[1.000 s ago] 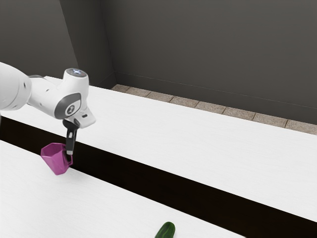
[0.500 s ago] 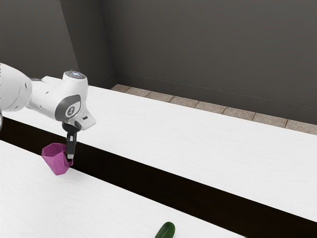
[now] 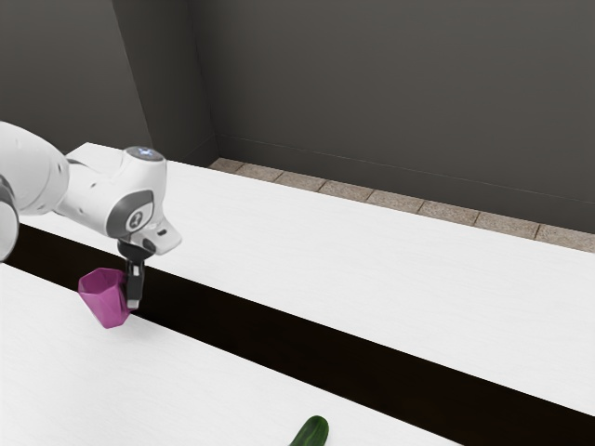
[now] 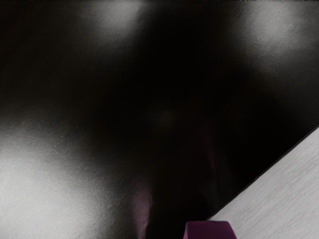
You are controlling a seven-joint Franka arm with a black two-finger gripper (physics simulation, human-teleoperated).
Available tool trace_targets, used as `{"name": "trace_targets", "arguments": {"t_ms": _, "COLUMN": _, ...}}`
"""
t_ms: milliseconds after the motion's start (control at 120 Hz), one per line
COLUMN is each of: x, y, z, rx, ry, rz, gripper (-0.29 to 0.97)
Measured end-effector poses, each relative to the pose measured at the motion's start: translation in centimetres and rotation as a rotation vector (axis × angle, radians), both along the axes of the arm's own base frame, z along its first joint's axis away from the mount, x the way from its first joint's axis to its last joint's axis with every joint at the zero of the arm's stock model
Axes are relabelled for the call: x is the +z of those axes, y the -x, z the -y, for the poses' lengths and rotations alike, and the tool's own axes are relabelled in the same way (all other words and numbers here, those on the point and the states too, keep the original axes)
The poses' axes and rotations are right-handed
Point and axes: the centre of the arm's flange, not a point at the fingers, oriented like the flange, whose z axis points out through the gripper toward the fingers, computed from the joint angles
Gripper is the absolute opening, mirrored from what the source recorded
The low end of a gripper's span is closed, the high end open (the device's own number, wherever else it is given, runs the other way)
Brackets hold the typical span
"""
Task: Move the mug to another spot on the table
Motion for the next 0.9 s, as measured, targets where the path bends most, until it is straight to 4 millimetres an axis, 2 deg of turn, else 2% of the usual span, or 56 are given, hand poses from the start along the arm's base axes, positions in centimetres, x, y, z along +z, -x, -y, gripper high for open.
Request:
{"name": "trace_targets", "arguments": {"t_ms": 233, "x": 0.0, "y": 0.0, "z": -0.1, "rx": 0.012, "ry": -0.002, "rz": 0.009, "gripper": 0.52}}
{"name": "trace_targets", "arguments": {"t_ms": 458, "x": 0.0, "y": -0.1, "z": -0.1, "rx": 0.019, "ry": -0.002, "rz": 0.013, "gripper": 0.14}}
{"name": "trace_targets", "arguments": {"t_ms": 767, "x": 0.2, "y": -0.3, "z": 0.6, "rx": 0.002, "ry": -0.026, "rz": 0.01, "gripper": 0.03}}
{"name": "trace_targets", "arguments": {"t_ms": 900, "x": 1.4, "y": -1.1, "z": 1.1, "rx": -0.03, "ry": -0.066, "rz": 0.011, "gripper": 0.0}}
